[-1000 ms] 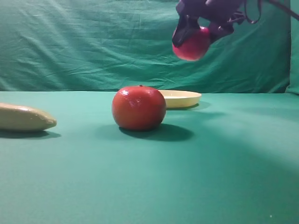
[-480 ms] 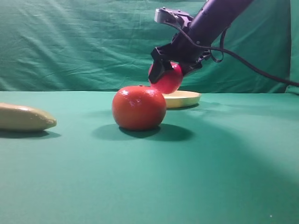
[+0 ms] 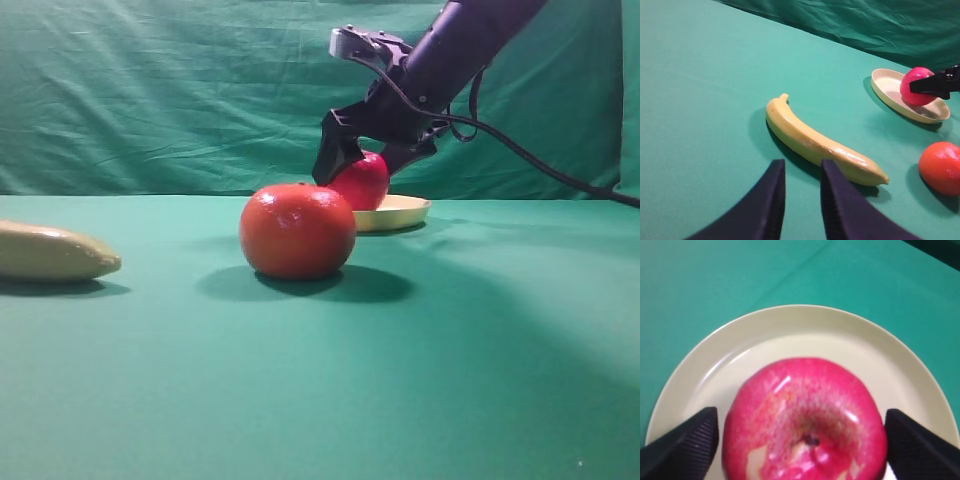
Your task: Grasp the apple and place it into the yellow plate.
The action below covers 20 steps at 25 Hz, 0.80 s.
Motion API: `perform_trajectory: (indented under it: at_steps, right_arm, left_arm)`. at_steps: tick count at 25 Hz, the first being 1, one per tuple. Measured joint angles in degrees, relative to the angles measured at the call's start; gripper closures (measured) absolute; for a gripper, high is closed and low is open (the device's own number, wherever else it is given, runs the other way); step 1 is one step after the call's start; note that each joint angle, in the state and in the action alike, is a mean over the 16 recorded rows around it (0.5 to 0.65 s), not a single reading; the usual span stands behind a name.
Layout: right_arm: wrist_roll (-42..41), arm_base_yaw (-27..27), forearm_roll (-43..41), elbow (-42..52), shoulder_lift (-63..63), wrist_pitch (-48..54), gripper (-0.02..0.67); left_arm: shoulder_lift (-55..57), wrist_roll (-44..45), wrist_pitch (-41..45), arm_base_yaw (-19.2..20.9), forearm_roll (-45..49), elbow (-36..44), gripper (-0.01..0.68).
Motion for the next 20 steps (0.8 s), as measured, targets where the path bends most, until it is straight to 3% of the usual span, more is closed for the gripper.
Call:
perform_trajectory:
  at_steps: [13, 16, 20]
  right_arm:
    - [10.2, -4.84, -3.18, 0.24, -20.2, 17.01, 0.566]
    - [14.12, -5.17, -5.55, 1.04, -25.31, 19.3, 0.627]
    - [20.0, -5.26, -9.59, 3.34, -32.19, 20.62, 0.649]
  left_arm:
    - [0.0, 0.0, 0.0, 0.0, 0.0, 0.0, 0.516]
    - [0.0, 0.0, 0.0, 0.0, 0.0, 0.0, 0.516]
    - [0.0, 0.0, 0.0, 0.0, 0.0, 0.0, 0.516]
